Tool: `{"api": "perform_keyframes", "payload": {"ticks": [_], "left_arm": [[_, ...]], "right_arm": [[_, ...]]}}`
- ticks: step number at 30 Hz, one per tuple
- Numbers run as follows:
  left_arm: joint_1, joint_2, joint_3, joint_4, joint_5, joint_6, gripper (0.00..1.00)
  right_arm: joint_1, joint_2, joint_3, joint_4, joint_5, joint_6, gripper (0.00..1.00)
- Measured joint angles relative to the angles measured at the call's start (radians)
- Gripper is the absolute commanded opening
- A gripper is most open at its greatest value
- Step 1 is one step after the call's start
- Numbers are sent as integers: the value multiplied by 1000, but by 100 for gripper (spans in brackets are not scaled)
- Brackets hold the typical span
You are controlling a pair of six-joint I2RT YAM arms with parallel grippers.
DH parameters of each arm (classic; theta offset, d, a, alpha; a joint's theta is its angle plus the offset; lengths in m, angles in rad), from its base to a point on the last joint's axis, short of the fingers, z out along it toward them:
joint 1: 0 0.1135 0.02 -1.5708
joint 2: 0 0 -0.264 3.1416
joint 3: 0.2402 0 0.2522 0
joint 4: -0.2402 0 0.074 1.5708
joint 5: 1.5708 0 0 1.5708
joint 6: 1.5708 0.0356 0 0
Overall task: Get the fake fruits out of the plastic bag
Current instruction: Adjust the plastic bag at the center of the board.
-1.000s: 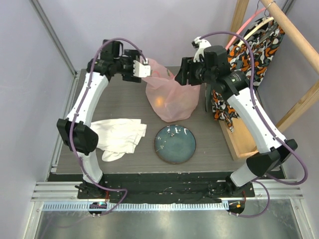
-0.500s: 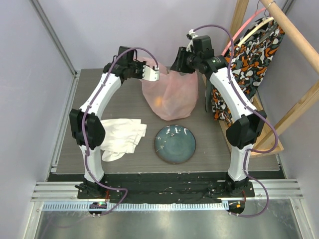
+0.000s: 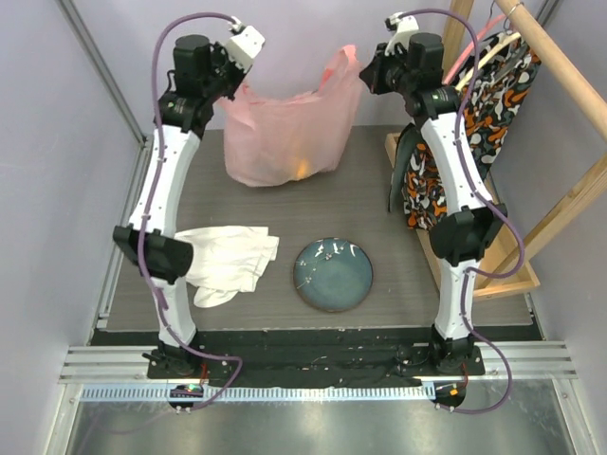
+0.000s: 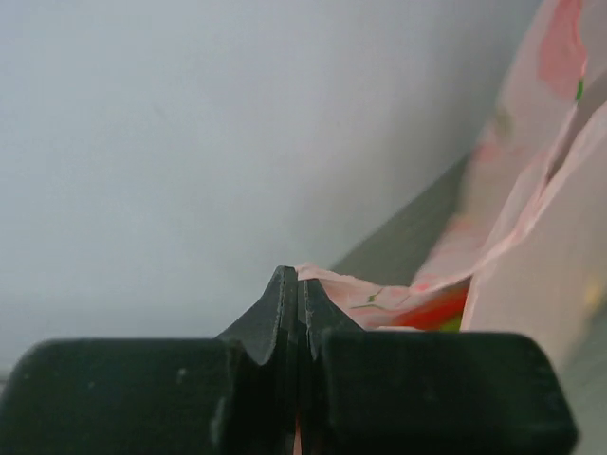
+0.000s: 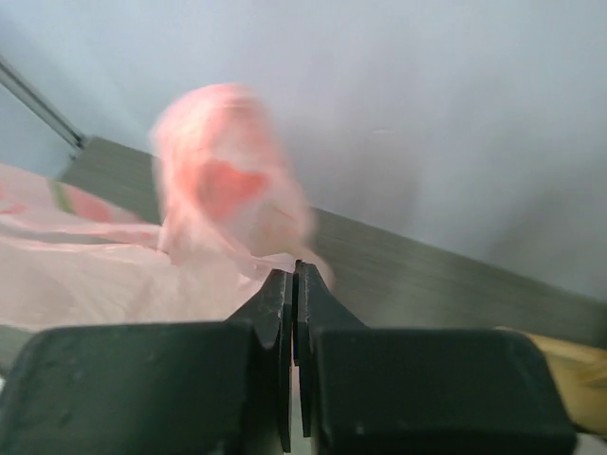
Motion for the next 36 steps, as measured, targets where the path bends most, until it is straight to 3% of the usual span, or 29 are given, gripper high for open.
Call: {"api": "perform_keyframes", "payload": {"ticks": [3,11,13,15,16,19,22,25,27,29,32,36], "left_arm": [[10,-152,-212,-2,3,-172,0],[0,-524,-903,-29,133,-525,0],[0,-606,-1049,-50,192,-594,0],[-2,-682,-1167,-60,253,-654,0],[-3,-709,-1202,-61,272,-673,0],[-14,-773,-1262,-61,324,-754,0],[-19,-784,-1248,-32,359,-819,0],[-19,-771,-1209,-6,367,-865,0],[-19,-755,-1178,18,370,-889,0],[-19,-745,-1163,40,370,-904,0],[-19,-737,-1161,55,369,-919,0],[-19,-727,-1161,66,386,-933,0]], "right_arm": [[-3,-106,-174,31,-16,-120,1],[23,-587,-1011,73,6,-379,1],[19,-690,-1200,48,34,-409,33],[18,-750,-1305,-10,54,-423,52],[18,-768,-1332,-52,59,-438,55],[18,-784,-1284,-225,39,-470,59],[29,-773,-1055,-381,-27,-476,62],[92,-757,-780,-392,-69,-457,64],[177,-759,-690,-358,-82,-447,57],[263,-757,-689,-326,-98,-445,43],[348,-714,-754,-291,-134,-441,32],[368,-543,-832,-229,-132,-425,26]]}}
